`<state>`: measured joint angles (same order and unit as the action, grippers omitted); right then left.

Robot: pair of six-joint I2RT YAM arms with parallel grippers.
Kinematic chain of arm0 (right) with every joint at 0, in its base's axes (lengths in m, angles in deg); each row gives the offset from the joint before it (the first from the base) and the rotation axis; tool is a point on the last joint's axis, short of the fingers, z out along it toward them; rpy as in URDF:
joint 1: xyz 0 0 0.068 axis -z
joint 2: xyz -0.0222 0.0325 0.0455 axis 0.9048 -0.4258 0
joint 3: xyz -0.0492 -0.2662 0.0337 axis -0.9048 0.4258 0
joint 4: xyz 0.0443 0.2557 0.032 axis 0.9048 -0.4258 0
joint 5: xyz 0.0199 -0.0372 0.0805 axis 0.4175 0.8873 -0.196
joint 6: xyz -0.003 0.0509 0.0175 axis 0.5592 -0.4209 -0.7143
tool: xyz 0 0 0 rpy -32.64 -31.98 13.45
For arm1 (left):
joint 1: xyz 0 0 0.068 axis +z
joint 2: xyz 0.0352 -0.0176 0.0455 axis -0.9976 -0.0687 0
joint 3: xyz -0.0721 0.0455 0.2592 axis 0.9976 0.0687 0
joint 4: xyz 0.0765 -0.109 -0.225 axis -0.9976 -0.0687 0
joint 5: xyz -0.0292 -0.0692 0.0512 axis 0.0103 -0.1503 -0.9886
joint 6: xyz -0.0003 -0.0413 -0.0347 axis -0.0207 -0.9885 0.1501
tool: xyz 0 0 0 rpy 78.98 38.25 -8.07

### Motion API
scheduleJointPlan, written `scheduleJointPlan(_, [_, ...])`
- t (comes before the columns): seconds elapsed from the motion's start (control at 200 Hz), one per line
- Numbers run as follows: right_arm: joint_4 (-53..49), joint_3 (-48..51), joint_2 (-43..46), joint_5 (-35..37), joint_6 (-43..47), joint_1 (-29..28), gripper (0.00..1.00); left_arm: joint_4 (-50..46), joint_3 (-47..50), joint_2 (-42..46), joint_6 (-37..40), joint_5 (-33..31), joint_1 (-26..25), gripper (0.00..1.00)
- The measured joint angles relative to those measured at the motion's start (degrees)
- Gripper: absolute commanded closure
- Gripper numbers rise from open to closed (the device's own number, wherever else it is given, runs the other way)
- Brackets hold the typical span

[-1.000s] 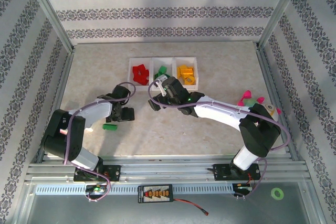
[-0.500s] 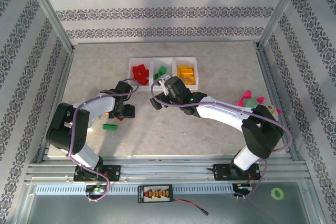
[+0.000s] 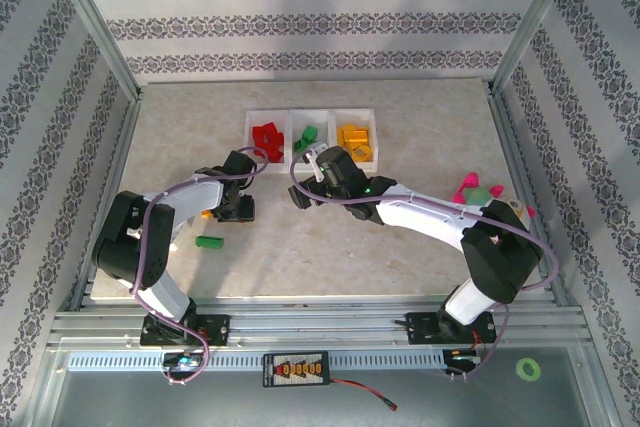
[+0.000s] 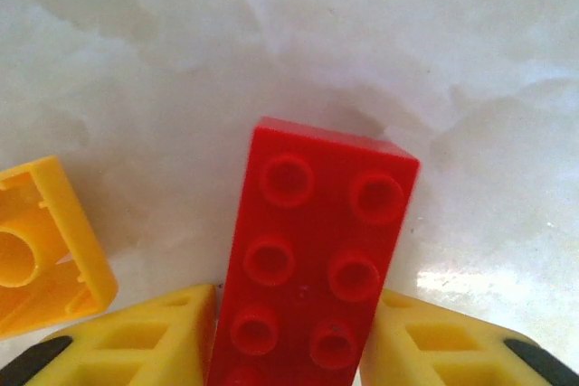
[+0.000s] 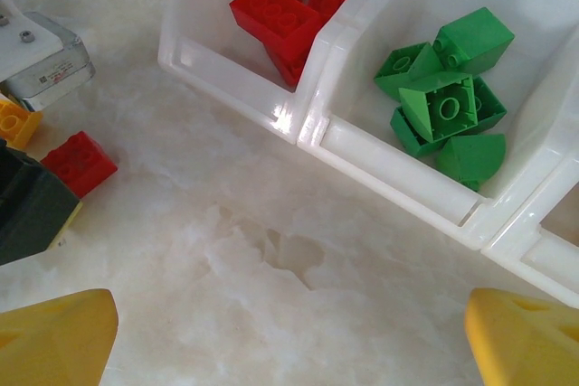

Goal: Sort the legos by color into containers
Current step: Pick up the lego from the middle-left of the table.

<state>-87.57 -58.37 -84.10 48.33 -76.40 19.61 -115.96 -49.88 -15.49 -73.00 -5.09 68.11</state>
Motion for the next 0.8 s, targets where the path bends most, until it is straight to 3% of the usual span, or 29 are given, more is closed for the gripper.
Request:
scheduleJointPlan(0.295, [0.4, 1.5, 1.8, 0.0, -0.9, 0.1, 0.02, 0.1, -0.3, 0.1, -0.5, -0.2, 0.0, 0.8])
scheduleJointPlan(0.55, [1.8, 2.5, 4.9, 0.0, -1.3, 1.1, 0.02, 1.5, -2.8, 4.9, -0.7, -0.5, -0.1, 0.81])
scheduleJointPlan(0.799, [2.9, 3.5, 5.9, -0.2, -2.4, 2.0, 0.02, 3.6, -14.8, 3.7, 0.3, -2.6, 0.0, 0.8])
